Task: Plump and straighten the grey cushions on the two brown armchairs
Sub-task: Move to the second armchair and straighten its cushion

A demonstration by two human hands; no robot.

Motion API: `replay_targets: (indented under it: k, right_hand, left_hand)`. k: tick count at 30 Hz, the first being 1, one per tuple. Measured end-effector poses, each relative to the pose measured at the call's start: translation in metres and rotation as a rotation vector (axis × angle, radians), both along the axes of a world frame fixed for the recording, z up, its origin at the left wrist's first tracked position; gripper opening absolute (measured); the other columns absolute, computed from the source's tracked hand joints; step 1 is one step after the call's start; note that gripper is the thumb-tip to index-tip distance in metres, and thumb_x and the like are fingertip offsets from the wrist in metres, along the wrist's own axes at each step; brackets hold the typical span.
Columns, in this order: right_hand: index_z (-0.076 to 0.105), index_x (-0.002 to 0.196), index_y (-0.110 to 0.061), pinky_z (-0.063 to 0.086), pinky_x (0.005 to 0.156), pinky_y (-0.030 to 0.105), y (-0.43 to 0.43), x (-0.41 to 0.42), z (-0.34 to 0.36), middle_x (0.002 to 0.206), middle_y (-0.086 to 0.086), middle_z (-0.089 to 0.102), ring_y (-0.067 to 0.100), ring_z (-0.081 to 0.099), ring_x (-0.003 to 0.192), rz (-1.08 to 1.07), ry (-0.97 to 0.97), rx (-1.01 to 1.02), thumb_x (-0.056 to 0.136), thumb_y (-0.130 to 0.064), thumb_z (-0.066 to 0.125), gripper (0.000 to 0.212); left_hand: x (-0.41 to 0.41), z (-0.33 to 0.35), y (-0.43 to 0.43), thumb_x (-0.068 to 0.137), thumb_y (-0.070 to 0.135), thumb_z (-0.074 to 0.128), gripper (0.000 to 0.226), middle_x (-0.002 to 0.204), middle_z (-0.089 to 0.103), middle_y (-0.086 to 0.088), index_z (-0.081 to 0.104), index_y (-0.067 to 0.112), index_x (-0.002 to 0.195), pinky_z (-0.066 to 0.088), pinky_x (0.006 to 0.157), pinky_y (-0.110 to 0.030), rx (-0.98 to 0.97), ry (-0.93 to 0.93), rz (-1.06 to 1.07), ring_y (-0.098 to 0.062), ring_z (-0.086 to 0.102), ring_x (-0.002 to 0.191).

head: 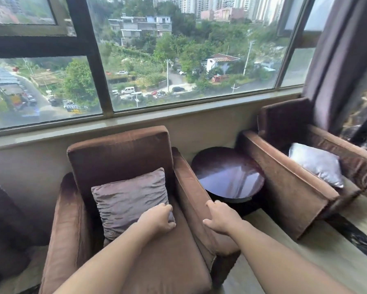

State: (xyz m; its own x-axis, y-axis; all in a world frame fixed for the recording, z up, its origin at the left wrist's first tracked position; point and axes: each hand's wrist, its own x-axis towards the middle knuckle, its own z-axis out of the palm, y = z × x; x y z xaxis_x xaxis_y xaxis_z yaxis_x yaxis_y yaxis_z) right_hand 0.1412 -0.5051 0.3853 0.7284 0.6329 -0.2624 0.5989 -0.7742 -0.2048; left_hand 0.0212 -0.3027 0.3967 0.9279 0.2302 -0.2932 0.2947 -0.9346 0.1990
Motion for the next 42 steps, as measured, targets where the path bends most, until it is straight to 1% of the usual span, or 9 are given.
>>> replay_targets:
  k: [7,14,18,20,24,29,34,39,42]
  right_hand:
    - [0.041,0.137,-0.017,0.047,0.094,0.041,-0.186,0.092,-0.004,0.129,0.008,0.051,0.031,0.051,0.122,-0.257,0.011,0.019,0.088,-0.046,0.056,0.059]
    - [0.045,0.126,-0.020,0.047,0.092,0.038,-0.405,0.173,-0.009,0.124,0.007,0.051,0.030,0.052,0.120,-0.572,0.039,0.037,0.086,-0.050,0.056,0.051]
    - [0.042,0.131,-0.022,0.045,0.089,0.040,-0.496,0.204,-0.008,0.129,0.005,0.047,0.029,0.050,0.125,-0.695,0.051,0.034,0.089,-0.050,0.056,0.053]
    - [0.040,0.134,-0.021,0.045,0.086,0.039,-0.530,0.225,-0.005,0.132,0.005,0.046,0.028,0.050,0.124,-0.741,0.061,0.054,0.089,-0.049,0.056,0.055]
    - [0.038,0.138,-0.020,0.046,0.091,0.039,-0.587,0.280,-0.006,0.135,0.008,0.046,0.031,0.051,0.126,-0.760,0.075,0.019,0.087,-0.042,0.062,0.061]
    - [0.042,0.132,-0.017,0.044,0.089,0.036,-0.645,0.379,-0.011,0.130,0.010,0.048,0.031,0.052,0.124,-0.808,0.087,0.030,0.086,-0.043,0.062,0.057]
    - [0.044,0.128,-0.016,0.046,0.091,0.038,-0.699,0.480,-0.018,0.128,0.011,0.051,0.032,0.052,0.122,-0.842,0.148,0.018,0.082,-0.045,0.059,0.056]
    - [0.046,0.130,-0.014,0.045,0.096,0.038,-0.748,0.573,-0.023,0.129,0.013,0.054,0.034,0.052,0.124,-0.834,0.190,0.018,0.081,-0.046,0.059,0.060]
    - [0.047,0.128,-0.013,0.045,0.094,0.038,-0.781,0.627,-0.032,0.129,0.013,0.052,0.034,0.052,0.124,-0.818,0.231,0.010,0.085,-0.043,0.059,0.054]
  left_hand:
    - [0.134,0.000,-0.152,0.087,0.038,0.056,0.050,0.128,0.052,-0.003,0.049,0.018,0.132,0.047,0.097,-0.040,-0.033,0.004,-0.200,-0.028,0.054,0.122]
    - [0.276,0.008,-0.344,0.090,0.039,0.053,0.049,0.131,0.052,0.000,0.047,0.020,0.134,0.046,0.097,-0.038,-0.064,-0.034,-0.385,-0.025,0.054,0.120]
    - [0.344,0.015,-0.433,0.089,0.036,0.053,0.045,0.128,0.053,-0.002,0.050,0.018,0.130,0.049,0.096,-0.040,-0.047,-0.024,-0.489,-0.025,0.056,0.117]
    - [0.378,0.015,-0.470,0.087,0.039,0.054,0.046,0.124,0.054,-0.003,0.051,0.016,0.127,0.050,0.094,-0.040,-0.051,-0.022,-0.528,-0.026,0.057,0.116]
    - [0.449,0.001,-0.535,0.085,0.040,0.057,0.042,0.123,0.055,-0.006,0.053,0.014,0.119,0.049,0.093,-0.038,-0.035,0.007,-0.605,-0.028,0.057,0.118]
    - [0.556,-0.022,-0.600,0.087,0.040,0.057,0.051,0.134,0.052,-0.005,0.050,0.014,0.130,0.046,0.101,-0.041,-0.057,0.040,-0.677,-0.028,0.051,0.128]
    - [0.672,-0.024,-0.655,0.088,0.038,0.053,0.049,0.136,0.052,-0.008,0.049,0.013,0.129,0.046,0.099,-0.039,-0.074,0.083,-0.680,-0.032,0.054,0.125]
    - [0.775,-0.025,-0.705,0.087,0.035,0.057,0.055,0.138,0.053,-0.011,0.049,0.010,0.136,0.043,0.103,-0.035,-0.088,0.110,-0.679,-0.028,0.052,0.128]
    - [0.820,-0.037,-0.740,0.089,0.035,0.059,0.055,0.140,0.051,-0.008,0.047,0.011,0.138,0.041,0.101,-0.032,-0.058,0.146,-0.687,-0.025,0.050,0.130]
